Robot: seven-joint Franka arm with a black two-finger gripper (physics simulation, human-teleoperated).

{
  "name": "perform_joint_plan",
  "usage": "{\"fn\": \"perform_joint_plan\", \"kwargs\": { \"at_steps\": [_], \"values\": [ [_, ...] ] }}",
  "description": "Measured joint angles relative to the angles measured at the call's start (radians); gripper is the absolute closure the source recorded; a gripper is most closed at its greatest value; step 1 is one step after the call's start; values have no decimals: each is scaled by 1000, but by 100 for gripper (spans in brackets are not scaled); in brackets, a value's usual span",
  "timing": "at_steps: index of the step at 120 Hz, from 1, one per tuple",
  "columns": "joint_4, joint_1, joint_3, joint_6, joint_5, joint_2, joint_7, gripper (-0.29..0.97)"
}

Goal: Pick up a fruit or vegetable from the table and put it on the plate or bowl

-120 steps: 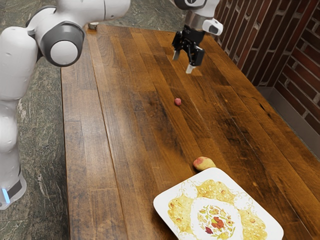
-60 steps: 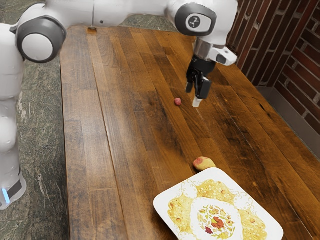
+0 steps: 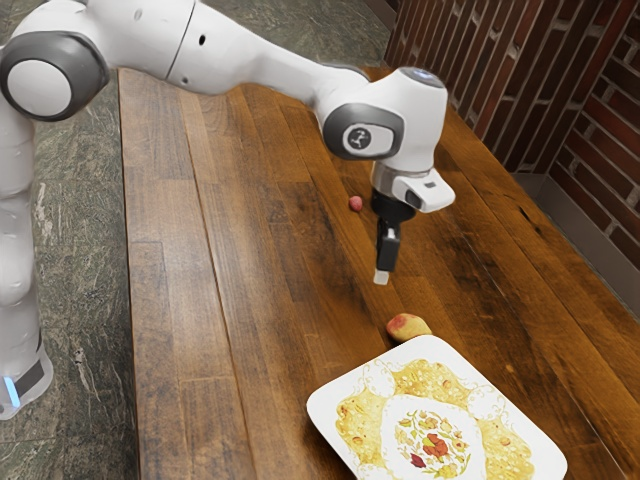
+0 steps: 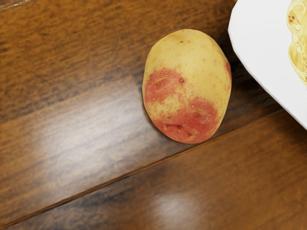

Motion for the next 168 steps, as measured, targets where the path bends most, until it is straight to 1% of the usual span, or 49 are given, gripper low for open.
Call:
{"fn": "perform_joint_plan", "kwargs": {
  "at_steps": [17, 38, 76, 96, 113, 168],
  "values": [
    [-20, 8, -21, 74, -2, 2, 41, 0],
    [-32, -4, -55, 128, -6, 23, 80, 0],
    [-71, 6, -51, 189, -20, 43, 128, 0],
    [-38, 5, -50, 236, -25, 107, 145, 0],
    [3, 6, -50, 254, -25, 160, 156, 0],
    [23, 5, -51, 273, -19, 207, 180, 0]
  ]
}}
